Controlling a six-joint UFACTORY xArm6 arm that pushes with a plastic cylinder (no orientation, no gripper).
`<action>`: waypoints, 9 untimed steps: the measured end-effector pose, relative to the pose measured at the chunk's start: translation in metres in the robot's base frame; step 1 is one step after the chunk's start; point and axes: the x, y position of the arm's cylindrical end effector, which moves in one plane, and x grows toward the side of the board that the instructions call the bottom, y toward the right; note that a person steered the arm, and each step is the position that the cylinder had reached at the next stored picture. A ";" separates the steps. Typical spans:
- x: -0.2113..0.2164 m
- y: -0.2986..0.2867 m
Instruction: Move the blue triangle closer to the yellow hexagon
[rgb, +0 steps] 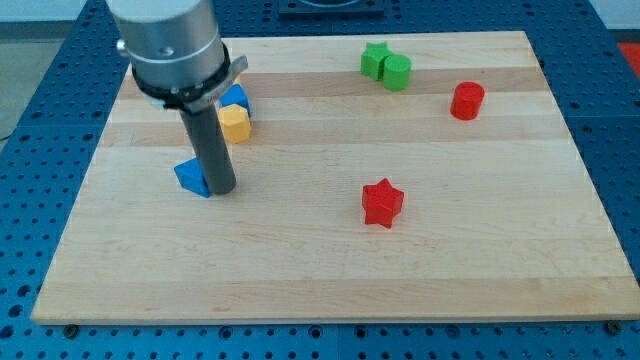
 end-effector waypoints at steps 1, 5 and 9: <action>0.040 -0.011; -0.018 0.001; -0.037 -0.046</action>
